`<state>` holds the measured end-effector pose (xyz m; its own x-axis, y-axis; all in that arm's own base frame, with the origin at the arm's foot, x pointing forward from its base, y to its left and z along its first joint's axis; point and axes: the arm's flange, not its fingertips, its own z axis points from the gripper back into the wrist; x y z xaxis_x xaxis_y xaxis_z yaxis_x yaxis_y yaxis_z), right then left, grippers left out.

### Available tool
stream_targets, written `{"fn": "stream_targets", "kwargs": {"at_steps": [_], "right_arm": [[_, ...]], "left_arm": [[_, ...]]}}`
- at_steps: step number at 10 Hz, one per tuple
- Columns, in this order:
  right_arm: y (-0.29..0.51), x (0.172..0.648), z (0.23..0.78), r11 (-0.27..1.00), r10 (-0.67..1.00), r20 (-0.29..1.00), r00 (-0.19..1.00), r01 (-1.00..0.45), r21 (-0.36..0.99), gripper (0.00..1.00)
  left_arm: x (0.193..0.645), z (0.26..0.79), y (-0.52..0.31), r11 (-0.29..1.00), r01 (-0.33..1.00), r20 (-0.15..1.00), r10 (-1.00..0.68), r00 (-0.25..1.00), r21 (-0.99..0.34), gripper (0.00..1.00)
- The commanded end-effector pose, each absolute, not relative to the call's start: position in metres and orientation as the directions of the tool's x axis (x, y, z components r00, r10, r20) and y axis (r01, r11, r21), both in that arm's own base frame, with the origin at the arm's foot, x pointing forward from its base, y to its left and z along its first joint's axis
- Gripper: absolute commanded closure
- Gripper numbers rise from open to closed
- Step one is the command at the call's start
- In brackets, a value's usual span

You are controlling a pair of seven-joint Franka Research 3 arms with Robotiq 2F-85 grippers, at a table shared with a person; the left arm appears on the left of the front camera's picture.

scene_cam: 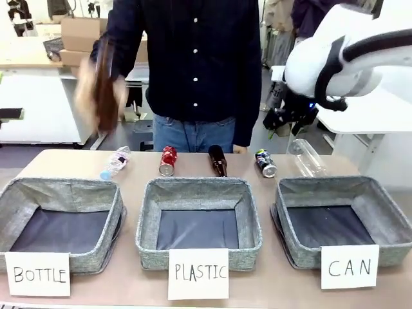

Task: Sort the can waste into the basket.
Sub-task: Pick up the can waste from the table and place it in the right Fabric basket.

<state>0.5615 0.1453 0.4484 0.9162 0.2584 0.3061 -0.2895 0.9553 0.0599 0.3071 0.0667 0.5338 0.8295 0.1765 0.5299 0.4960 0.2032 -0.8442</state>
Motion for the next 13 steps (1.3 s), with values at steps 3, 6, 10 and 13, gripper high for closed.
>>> {"fn": "stream_targets", "kwargs": {"at_steps": [3, 6, 10, 13], "right_arm": [[0.174, 0.685, 0.353, 0.985, 0.165, 0.171, 0.971, -0.173, 0.031, 0.0], [0.173, 0.688, 0.332, 0.989, 0.147, 0.096, 0.984, -0.148, 0.01, 0.0], [0.168, 0.684, 0.317, 0.99, 0.135, 0.082, 0.987, -0.137, 0.017, 0.0], [0.164, 0.68, 0.318, 0.989, 0.141, 0.071, 0.987, -0.143, 0.024, 0.59]], "left_arm": [[0.308, 0.536, 0.066, 0.185, 0.524, 0.553, 0.18, 0.814, -0.832, 0.0], [0.308, 0.536, 0.066, 0.185, 0.524, 0.553, 0.18, 0.814, -0.832, 0.0], [0.308, 0.536, 0.066, 0.185, 0.524, 0.553, 0.18, 0.814, -0.832, 0.0], [0.308, 0.536, 0.066, 0.185, 0.524, 0.553, 0.18, 0.814, -0.832, 0.0]]}}
